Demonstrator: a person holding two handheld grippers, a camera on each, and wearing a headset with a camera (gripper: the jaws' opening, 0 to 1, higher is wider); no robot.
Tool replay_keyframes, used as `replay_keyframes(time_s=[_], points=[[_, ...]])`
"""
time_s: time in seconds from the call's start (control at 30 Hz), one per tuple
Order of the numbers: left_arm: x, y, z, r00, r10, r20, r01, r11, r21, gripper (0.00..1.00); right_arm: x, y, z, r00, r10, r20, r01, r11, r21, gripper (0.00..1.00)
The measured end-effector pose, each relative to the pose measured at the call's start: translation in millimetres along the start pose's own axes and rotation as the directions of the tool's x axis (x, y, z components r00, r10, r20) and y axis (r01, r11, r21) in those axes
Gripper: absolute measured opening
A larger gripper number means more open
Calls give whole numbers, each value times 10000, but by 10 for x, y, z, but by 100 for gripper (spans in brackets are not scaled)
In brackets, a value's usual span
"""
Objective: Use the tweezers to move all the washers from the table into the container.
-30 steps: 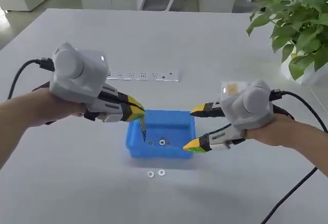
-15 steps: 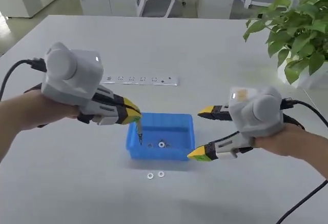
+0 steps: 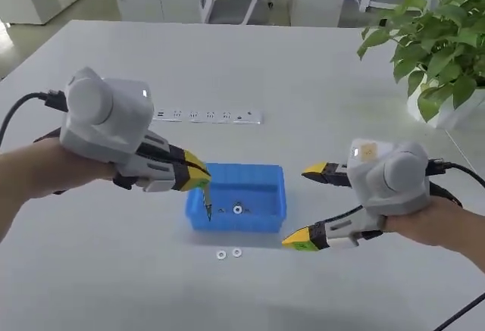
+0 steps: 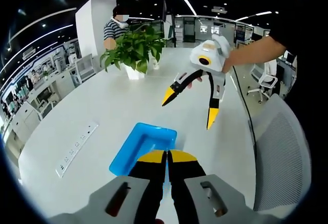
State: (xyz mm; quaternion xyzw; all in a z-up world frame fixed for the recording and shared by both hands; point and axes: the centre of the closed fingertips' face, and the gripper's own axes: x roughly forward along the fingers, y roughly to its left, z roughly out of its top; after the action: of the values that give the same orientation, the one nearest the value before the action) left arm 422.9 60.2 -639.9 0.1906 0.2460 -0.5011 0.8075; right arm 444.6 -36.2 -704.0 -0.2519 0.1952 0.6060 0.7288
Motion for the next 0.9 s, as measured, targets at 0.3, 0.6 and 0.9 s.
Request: replay_keyframes(time_s=[0.3,0.6,0.9], points=[[65,-88,-36,9997,-211,103,211,9998,70,5,-4,60,-63,10000,-93,-9,94,9997,218,78],[134,-168,-82,9992,-367,181,364,9992,184,5,-4,129,-140,9998,-75,-157,79,9997,238,78],[187,-256,-132,9983,-551,190,547,9983,192,5,-2,151,-192,9998,-107,-158,113,9994,340,78]])
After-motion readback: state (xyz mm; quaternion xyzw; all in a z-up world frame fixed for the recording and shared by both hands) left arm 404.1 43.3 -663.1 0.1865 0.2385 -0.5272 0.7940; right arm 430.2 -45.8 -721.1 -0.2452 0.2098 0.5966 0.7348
